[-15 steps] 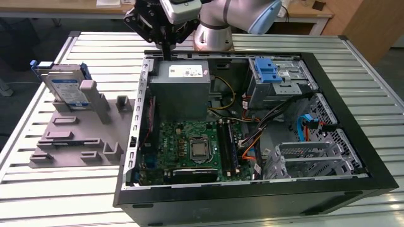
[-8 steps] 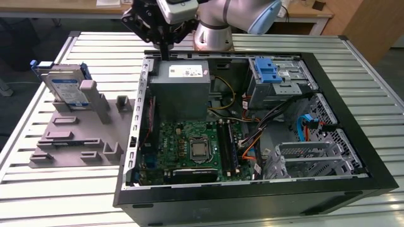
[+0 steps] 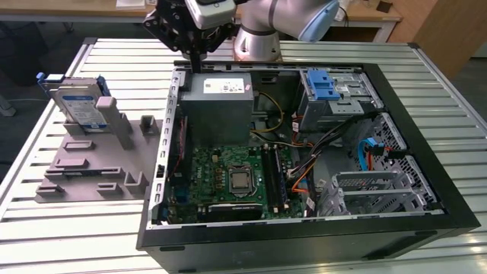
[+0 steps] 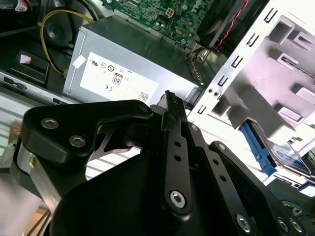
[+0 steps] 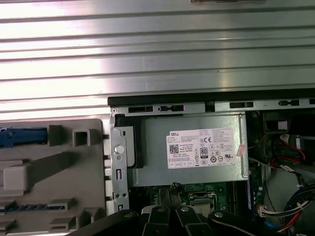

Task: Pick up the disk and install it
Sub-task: 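Reach for the disk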

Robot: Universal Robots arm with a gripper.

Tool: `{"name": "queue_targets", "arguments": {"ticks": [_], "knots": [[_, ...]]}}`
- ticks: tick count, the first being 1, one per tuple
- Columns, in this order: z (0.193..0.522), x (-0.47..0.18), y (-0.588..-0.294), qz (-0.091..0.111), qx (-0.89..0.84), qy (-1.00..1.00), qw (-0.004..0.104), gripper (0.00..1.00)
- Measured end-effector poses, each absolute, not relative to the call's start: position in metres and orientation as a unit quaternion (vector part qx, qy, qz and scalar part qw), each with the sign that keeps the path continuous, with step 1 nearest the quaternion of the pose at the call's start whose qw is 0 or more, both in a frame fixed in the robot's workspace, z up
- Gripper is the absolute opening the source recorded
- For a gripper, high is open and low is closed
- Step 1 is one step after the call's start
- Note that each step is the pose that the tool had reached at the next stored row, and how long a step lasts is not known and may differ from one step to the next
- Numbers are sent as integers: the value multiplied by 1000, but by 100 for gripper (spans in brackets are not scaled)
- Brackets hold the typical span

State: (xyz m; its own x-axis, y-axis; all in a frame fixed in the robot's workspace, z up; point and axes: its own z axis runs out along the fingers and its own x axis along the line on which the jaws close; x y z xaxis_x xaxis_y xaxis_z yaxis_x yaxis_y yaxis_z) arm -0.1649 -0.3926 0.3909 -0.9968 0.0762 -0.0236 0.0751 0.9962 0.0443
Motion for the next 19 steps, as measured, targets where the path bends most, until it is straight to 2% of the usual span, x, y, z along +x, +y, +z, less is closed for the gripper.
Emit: {"name": "queue_targets", "arguments": {"ticks": [19], "knots": [[390, -174, -392, 22, 38, 999, 12, 11]]}}
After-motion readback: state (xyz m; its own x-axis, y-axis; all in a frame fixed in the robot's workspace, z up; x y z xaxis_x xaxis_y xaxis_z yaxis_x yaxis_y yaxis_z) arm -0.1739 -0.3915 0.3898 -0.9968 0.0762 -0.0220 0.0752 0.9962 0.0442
